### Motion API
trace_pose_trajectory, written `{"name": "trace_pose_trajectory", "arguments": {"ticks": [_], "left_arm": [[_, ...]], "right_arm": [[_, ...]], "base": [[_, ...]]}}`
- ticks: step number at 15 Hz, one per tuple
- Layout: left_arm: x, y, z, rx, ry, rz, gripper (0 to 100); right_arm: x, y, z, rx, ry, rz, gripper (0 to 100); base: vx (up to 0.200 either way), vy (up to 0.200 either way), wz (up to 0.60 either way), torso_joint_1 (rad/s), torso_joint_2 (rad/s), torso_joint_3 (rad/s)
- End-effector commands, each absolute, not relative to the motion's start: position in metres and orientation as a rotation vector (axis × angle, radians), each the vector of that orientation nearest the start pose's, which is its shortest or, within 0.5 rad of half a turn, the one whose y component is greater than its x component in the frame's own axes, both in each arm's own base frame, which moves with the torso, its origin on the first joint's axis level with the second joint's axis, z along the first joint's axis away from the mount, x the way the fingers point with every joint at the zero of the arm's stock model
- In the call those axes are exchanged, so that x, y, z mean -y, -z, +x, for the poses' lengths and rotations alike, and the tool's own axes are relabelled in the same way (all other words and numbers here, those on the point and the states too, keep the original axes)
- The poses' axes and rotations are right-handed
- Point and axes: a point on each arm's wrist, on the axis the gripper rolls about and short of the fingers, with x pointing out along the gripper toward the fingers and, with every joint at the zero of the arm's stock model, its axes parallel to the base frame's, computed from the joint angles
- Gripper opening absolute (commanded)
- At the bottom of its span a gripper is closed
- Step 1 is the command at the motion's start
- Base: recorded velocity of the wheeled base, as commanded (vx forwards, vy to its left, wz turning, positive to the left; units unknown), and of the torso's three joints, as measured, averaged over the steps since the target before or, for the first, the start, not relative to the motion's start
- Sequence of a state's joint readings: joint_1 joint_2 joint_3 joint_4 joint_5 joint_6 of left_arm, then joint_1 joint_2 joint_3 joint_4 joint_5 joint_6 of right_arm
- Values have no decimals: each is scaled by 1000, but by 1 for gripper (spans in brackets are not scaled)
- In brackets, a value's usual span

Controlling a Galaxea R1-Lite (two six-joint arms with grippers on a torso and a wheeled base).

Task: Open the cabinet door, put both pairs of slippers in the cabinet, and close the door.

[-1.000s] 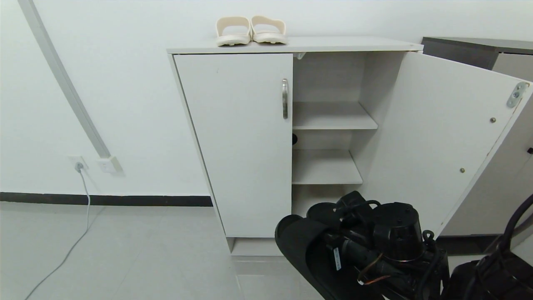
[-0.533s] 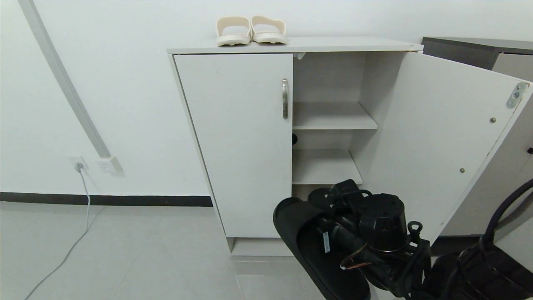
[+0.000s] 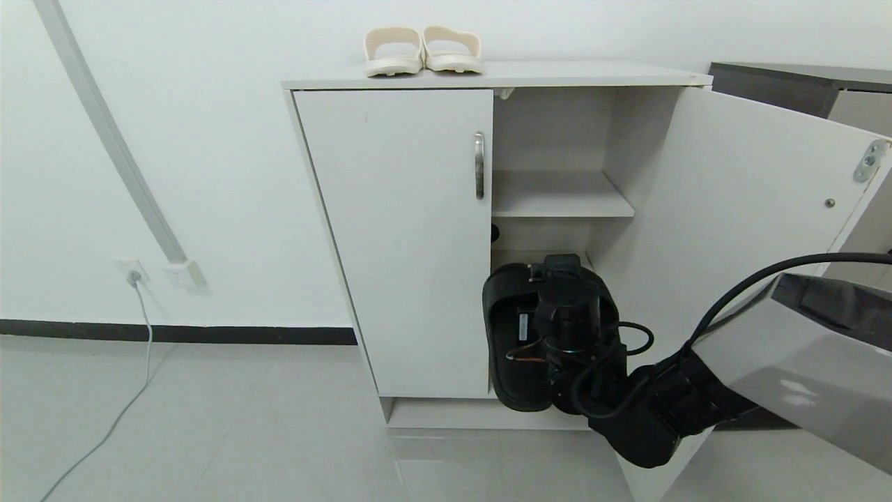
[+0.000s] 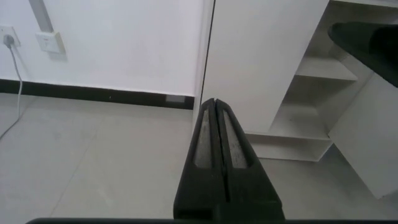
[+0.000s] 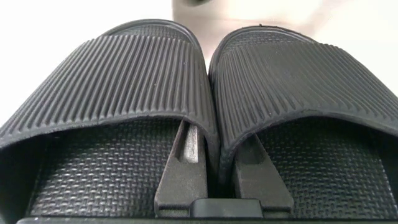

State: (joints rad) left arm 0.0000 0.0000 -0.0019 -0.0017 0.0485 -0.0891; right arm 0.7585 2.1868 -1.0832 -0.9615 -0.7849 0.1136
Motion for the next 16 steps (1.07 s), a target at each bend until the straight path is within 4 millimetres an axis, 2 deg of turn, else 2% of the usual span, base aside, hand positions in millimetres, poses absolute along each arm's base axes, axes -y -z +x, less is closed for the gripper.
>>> {"name": "trace_pose_trajectory", "arguments": {"ticks": [1, 2, 8, 11, 16], "left_arm": [[-1, -76, -23, 4, -49, -87, 0], [-1, -76, -23, 4, -49, -91, 0], [-1, -76, -23, 4, -46, -95, 0], [-1, -76, -23, 5, -46, -95, 0], [-1, -76, -23, 4, -46, -97, 0]], "right_arm": [[-273, -106, 315, -105, 41, 10, 0], [-273, -106, 315, -105, 40, 10, 0], [-276, -99, 313, -118, 33, -3, 0], [-260, -87, 313, -159, 65, -43, 0], [-238, -85, 316, -180, 114, -56, 0]], "base": [[0, -200, 0, 2, -2, 2], [0, -200, 0, 7, 2, 2], [0, 0, 0, 0, 0, 0], [0, 0, 0, 0, 0, 0], [0, 0, 0, 0, 0, 0]]}}
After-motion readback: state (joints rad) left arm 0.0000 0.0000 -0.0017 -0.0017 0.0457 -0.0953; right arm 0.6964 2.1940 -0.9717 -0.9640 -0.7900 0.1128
